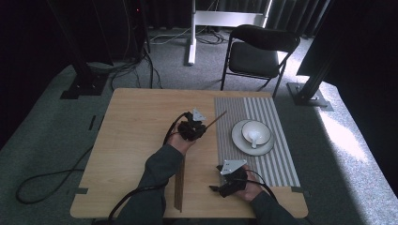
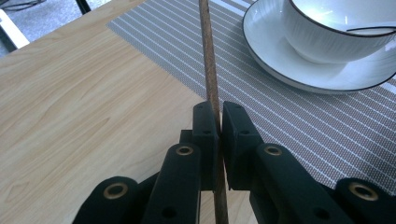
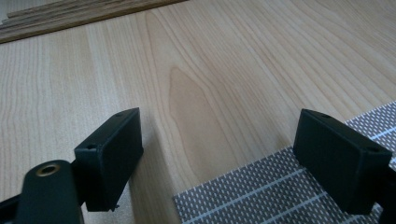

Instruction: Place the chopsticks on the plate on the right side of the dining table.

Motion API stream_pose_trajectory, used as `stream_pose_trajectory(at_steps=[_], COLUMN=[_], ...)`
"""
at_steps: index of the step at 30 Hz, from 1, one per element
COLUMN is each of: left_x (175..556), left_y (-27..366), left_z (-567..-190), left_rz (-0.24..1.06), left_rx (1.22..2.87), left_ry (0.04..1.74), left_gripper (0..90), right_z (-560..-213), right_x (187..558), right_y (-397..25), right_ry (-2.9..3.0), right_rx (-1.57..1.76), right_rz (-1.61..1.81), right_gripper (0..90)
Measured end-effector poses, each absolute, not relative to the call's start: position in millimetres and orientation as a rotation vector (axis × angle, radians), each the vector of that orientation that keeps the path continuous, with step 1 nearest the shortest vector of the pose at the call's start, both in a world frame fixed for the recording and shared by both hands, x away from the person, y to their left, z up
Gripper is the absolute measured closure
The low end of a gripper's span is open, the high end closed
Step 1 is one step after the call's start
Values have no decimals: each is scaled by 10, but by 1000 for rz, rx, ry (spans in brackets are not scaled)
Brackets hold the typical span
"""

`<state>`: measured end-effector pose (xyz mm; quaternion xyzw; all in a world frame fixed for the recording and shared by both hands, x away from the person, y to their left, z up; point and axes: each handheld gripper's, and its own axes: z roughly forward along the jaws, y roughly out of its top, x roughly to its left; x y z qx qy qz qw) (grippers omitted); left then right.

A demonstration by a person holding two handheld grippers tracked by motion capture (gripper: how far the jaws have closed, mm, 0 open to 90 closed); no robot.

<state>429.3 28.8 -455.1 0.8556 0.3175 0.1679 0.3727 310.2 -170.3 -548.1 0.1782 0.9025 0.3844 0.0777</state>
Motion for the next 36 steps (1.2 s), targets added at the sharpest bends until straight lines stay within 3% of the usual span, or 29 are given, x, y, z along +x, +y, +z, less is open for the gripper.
stream_pose_trajectory(at_steps=[36], left_x=[4488], left_y=[-195], left_z=[-4509], left_rz=[393], left_rx=[2194], left_ry=[745], left_gripper=[844], right_z=[-5487], right_x=[3099], right_y=[-1699], right_ry=[2699], right_rx=[527], right_rz=[1149], right_gripper=[143])
